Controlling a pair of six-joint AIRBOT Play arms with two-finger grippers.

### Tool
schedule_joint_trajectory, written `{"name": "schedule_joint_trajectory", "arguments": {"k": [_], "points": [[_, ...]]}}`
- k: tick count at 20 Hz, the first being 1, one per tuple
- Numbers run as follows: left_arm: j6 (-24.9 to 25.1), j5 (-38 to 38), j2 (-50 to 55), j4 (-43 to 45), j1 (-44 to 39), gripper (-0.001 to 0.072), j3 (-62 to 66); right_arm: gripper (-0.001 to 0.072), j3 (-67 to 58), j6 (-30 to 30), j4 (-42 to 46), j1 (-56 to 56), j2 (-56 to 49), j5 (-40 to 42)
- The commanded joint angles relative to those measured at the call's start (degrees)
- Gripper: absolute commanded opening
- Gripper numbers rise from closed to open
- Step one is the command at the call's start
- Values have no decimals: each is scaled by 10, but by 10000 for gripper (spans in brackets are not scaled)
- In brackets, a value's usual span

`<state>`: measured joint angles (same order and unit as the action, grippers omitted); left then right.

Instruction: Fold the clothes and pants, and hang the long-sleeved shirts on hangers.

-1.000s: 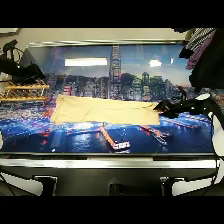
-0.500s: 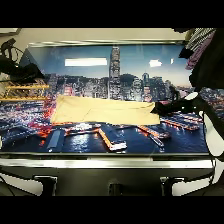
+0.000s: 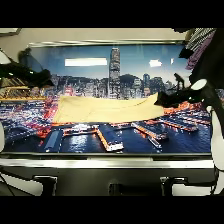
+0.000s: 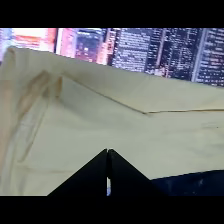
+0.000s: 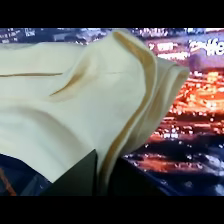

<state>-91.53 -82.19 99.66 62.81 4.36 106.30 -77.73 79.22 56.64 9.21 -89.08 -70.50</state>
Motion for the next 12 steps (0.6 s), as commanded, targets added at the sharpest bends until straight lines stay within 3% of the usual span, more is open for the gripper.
{"name": "schedule_joint_trajectory", "arguments": {"k": [1, 8, 12], "points": [[0, 119, 13, -100, -73, 13, -90, 32, -75, 73, 58, -1, 32, -71], [0, 323, 121, -269, -282, 13, -119, 33, -161, 139, 101, -1, 78, -112], [0, 377, 162, -319, -346, 12, -113, 33, -182, 151, 115, -1, 98, -127]]}}
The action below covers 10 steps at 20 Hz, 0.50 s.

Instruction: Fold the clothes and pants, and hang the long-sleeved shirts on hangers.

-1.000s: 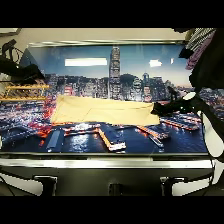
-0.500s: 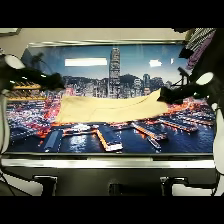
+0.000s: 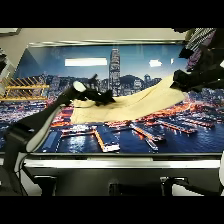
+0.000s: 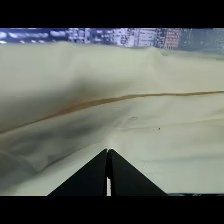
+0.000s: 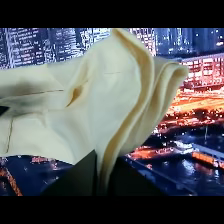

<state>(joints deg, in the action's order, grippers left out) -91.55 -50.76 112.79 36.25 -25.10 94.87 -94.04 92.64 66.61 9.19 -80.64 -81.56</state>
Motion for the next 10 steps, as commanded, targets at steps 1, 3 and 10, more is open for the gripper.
{"name": "schedule_joint_trajectory", "arguments": {"k": [1, 3, 10], "points": [[0, 63, 39, -63, -62, 12, 9, 33, -25, 17, 17, 0, 16, -19], [0, 63, 59, -74, -82, 12, 30, 33, -33, 23, 19, 0, 19, -21], [-52, 63, 131, -75, -132, 12, 104, 32, -33, 27, 16, 0, 34, -28]]}}
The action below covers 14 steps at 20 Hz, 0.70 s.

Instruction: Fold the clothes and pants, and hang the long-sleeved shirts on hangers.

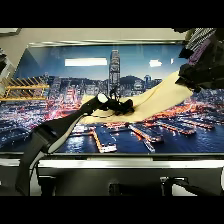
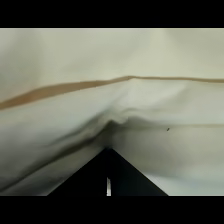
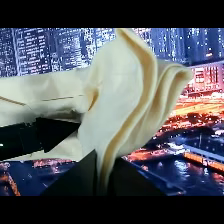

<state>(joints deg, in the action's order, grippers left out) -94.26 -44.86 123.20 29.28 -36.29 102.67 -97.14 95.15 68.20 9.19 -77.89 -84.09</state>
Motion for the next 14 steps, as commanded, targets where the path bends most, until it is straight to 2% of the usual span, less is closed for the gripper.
{"name": "schedule_joint_trajectory", "arguments": {"k": [1, 5, 7, 10, 14], "points": [[-25, 3, 34, -10, -25, 12, 33, 32, -2, 2, 0, 0, 7, -3], [-24, -21, 45, -17, -30, 12, 48, 33, -1, 0, 0, 0, 7, -1], [-21, -62, 39, -17, -9, 10, 49, 33, -1, -6, 0, 0, 7, -1], [23, -141, -2, -9, 49, 9, 49, 33, -1, -24, -33, -2, 7, -2], [28, -230, -121, 117, 157, 10, 49, 32, -1, -24, -120, -10, 6, 9]]}}
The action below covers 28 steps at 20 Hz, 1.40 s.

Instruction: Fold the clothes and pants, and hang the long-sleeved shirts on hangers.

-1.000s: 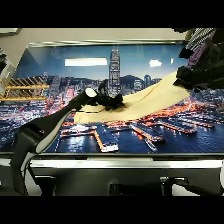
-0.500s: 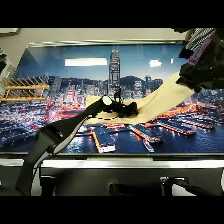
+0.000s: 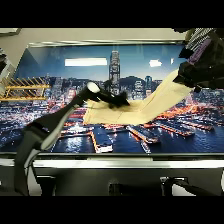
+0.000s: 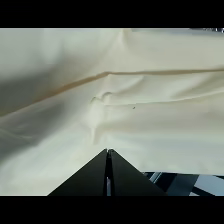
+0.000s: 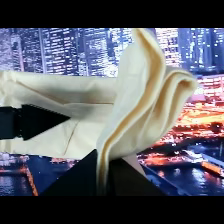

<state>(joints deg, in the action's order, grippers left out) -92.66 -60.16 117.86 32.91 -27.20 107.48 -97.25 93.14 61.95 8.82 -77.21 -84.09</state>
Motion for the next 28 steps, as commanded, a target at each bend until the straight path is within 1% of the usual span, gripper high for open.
{"name": "schedule_joint_trajectory", "arguments": {"k": [1, 3, 5, 8, 11, 15, 20, 26, 28], "points": [[11, -101, -102, 115, 97, 10, 1, 32, 0, 2, -58, -24, -1, 14], [9, -150, -163, 171, 158, 11, 1, 32, 0, 15, -53, -75, -4, 33], [-4, -190, -217, 207, 220, 11, 1, 32, 0, 45, -30, -141, -15, 61], [-4, -231, -279, 210, 306, 12, 1, 32, 0, 83, 16, -236, -57, 106], [-3, -257, -327, 210, 372, 12, 1, 32, 0, 111, 20, -301, -112, 167], [-3, -290, -363, 210, 438, 13, 1, 32, 0, 142, 16, -352, -168, 257], [-3, -299, -370, 210, 472, 13, 1, 32, 0, 166, 16, -391, -217, 290], [-3, -298, -369, 210, 472, 13, 1, 32, 0, 187, 17, -405, -255, 333], [-3, -298, -369, 209, 472, 13, 1, 33, 0, 188, 9, -405, -265, 330]]}}
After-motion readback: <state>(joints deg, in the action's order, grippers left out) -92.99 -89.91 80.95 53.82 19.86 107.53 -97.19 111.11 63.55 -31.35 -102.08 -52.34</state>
